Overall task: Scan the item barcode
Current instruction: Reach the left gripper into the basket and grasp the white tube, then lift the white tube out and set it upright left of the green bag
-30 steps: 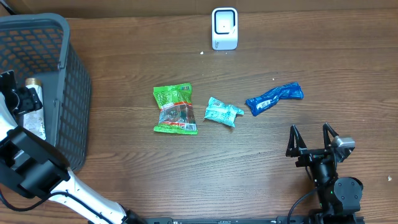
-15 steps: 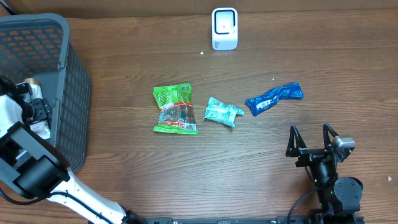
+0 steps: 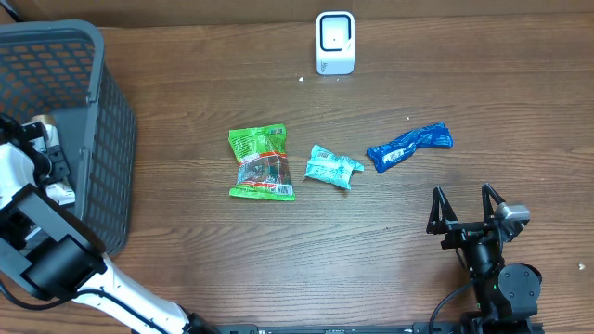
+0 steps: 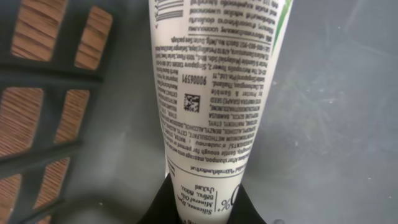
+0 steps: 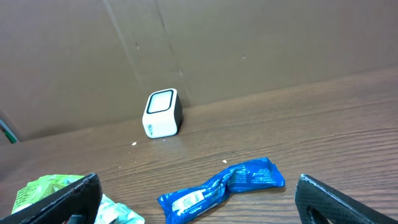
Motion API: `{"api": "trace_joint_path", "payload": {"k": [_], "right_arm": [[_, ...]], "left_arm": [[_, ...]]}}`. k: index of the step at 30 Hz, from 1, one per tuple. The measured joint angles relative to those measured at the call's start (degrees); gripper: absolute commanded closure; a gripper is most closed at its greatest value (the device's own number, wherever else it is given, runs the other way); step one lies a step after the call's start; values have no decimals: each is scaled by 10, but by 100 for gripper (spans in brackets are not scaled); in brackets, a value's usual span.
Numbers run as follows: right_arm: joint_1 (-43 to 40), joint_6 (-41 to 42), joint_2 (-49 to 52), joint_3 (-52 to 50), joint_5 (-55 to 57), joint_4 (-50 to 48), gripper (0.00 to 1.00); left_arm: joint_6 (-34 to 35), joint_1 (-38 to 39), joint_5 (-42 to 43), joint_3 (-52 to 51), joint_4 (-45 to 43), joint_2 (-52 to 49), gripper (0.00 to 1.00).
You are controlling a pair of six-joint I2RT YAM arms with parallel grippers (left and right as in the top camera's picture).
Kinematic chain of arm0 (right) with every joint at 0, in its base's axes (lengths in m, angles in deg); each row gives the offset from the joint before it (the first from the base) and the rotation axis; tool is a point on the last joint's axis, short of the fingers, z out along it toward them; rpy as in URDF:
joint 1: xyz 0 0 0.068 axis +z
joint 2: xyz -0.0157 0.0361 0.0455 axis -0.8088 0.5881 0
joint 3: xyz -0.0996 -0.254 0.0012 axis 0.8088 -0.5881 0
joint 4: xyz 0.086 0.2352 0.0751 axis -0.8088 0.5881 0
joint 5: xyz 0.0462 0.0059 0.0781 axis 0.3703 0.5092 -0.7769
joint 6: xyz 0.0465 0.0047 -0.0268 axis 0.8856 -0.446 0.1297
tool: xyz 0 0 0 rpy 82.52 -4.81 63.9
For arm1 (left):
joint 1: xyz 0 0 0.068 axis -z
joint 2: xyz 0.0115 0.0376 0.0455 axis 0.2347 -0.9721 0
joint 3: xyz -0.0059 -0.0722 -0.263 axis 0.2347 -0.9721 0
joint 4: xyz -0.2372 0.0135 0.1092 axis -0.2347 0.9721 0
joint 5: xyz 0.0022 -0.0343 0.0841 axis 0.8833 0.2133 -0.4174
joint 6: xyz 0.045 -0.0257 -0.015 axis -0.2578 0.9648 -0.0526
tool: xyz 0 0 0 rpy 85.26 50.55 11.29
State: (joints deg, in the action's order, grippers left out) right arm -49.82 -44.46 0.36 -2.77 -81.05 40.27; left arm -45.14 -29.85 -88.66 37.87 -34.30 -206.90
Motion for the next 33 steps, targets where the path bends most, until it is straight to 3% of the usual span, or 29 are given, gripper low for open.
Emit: {"api": "trace_joint_path", "payload": {"k": [9, 15, 19, 25, 29, 33], "right_arm": [[0, 0, 0, 0, 0, 0, 0], [0, 0, 0, 0, 0, 0, 0], [0, 0, 0, 0, 0, 0, 0], [0, 0, 0, 0, 0, 0, 0], [0, 0, 0, 0, 0, 0, 0], [0, 0, 0, 0, 0, 0, 0]], "left_arm": [[59, 78, 19, 88, 147, -4, 96], [131, 126, 30, 283, 219, 23, 96], [163, 164, 37, 372, 224, 114, 96], [184, 242, 49, 401, 286, 228, 96], [212, 304, 58, 389, 370, 223, 96], [249, 389, 68, 322, 369, 210, 96]]}}
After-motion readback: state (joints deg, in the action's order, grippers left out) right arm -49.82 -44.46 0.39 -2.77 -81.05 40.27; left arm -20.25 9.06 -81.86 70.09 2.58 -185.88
